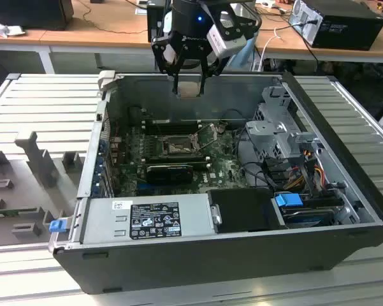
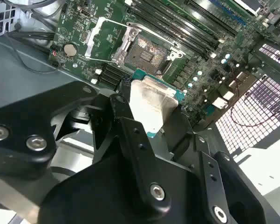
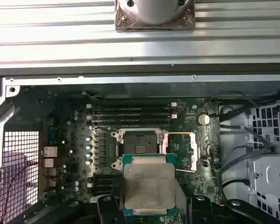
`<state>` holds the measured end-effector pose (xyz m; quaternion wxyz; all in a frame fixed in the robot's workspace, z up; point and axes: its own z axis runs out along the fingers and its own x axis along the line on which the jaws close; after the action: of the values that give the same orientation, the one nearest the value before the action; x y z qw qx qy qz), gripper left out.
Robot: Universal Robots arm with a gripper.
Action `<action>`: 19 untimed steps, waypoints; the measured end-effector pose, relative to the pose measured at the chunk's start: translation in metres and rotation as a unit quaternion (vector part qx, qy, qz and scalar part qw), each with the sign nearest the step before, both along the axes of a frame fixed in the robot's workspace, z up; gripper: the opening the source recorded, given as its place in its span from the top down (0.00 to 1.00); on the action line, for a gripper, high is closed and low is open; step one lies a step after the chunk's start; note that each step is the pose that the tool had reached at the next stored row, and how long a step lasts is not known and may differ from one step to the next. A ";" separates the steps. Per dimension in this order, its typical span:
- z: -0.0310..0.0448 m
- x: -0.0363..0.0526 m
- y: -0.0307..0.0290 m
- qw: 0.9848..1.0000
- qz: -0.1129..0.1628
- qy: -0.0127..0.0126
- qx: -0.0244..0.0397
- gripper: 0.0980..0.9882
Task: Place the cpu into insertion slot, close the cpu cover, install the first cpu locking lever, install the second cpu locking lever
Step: 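Place the cpu into insertion slot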
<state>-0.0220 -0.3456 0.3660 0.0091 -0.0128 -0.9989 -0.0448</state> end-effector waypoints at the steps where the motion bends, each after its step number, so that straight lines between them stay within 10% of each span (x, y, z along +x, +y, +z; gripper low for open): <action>1: 0.0000 0.0000 0.0000 1.000 -0.003 0.000 0.000 0.52; 9: -0.0003 -0.0005 0.0000 0.998 -0.055 0.000 0.000 0.52; 19: -0.0023 -0.0005 0.0000 0.991 -0.134 0.000 0.000 0.52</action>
<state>-0.0225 -0.3456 0.3637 0.0030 -0.1468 -0.9881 -0.0456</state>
